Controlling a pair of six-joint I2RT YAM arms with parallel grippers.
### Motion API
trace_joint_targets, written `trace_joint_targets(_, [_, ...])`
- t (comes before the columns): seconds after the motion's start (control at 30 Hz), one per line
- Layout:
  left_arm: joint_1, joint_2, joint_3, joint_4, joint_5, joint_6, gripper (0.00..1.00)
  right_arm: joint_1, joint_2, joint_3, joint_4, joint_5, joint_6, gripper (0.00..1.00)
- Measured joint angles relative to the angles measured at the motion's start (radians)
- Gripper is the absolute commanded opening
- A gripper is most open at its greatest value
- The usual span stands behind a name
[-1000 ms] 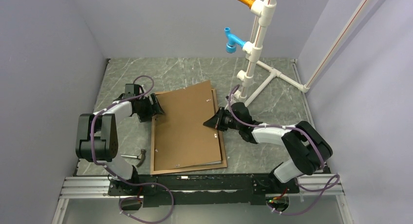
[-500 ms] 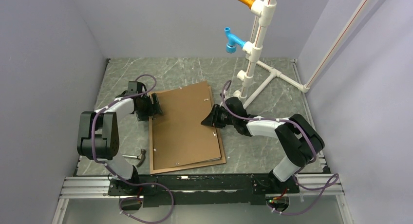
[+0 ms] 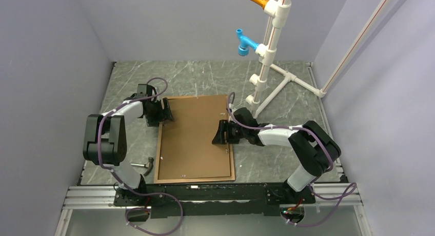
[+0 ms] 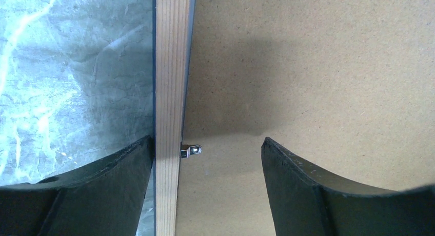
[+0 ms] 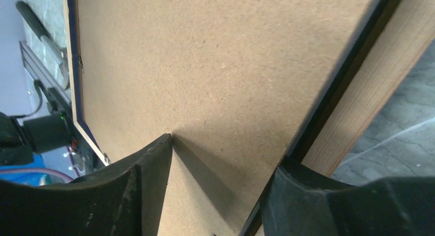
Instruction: Put the photo into the frame
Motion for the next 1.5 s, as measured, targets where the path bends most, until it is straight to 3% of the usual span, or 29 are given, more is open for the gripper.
trace_joint_targets(0.17, [0.000,0.007,0.007,-0.005,0.015,0.021,0.79,0.022,-0.032,0.003,-0.034,0.027,-0.077,0.70])
trace_joint_targets(1.17, [-0.051,0.042,0.055,-0.051,-0.035,0.103,0.78,0.039,0.028,0.130,-0.227,0.046,-0.160,0.72])
trace_joint_targets(1.5, [-0.061,0.048,0.063,-0.043,-0.089,0.127,0.78,0.086,0.093,0.248,-0.352,0.150,-0.163,0.75])
